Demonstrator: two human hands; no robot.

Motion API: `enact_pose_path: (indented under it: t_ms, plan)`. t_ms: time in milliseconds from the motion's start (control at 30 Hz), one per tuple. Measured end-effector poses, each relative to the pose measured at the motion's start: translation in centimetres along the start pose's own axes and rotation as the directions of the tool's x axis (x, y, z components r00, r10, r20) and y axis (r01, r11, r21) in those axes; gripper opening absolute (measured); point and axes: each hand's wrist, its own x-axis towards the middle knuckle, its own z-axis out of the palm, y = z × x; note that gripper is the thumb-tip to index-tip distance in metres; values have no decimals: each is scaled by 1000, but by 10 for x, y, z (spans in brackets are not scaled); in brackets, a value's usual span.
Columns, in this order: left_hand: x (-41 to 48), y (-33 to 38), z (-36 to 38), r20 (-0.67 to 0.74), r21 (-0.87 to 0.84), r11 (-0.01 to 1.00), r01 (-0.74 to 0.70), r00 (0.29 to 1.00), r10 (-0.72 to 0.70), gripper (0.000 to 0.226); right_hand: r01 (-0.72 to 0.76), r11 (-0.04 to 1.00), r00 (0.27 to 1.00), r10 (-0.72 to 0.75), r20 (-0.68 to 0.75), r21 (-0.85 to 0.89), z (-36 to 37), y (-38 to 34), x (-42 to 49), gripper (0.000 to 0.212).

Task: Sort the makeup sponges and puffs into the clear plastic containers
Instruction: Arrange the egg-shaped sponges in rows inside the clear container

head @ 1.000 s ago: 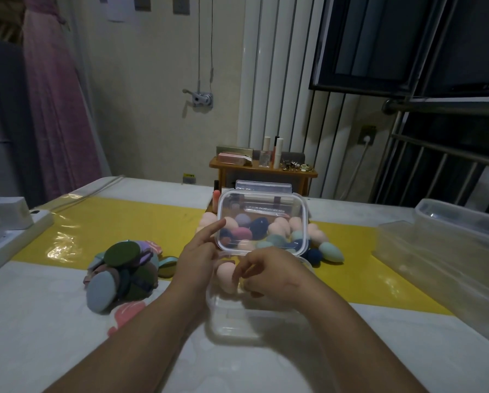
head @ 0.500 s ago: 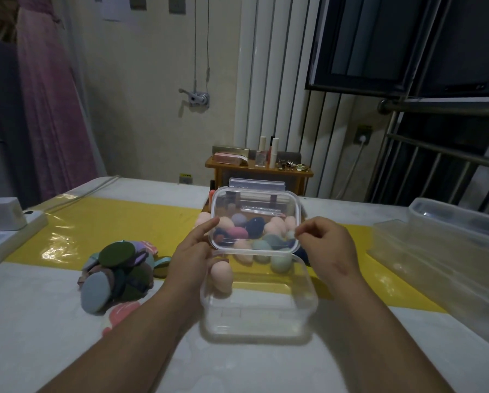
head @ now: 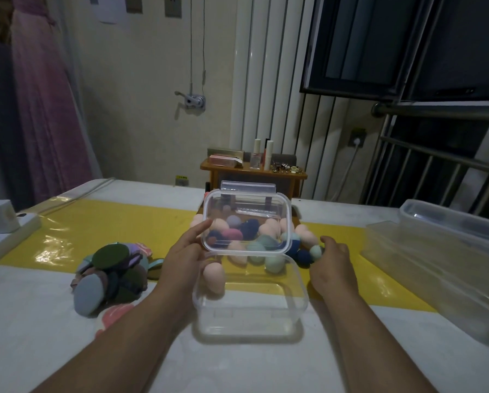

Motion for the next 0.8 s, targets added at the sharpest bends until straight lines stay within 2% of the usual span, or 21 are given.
enact_pose_path:
  t_ms: [233,367,500,600,800]
  plan:
    - [-2,1,2,0,-4,1000,3,1000,-3,59,-89,989,994,96,-55,115,-4,5,3,42]
    - [-2,1,2,-5,10,1000,4,1000,-4,60,-71,976,984,102,-144,208,-10,0,2,36]
    - [0,-1,1,-17,20,1000,-2,1000,3,62,29,912,969,74,-234,409,-21,-11,-2,22]
    - [0,-1,1,-25,41,999,-4,1000,5,61,116,824,973,20,-231,555,-27,-23,-11,19]
    - [-5,2,3,-13,15,1000,-13,1000,13,57,281,791,958,-195,-211,543,-27,-43,-32,16]
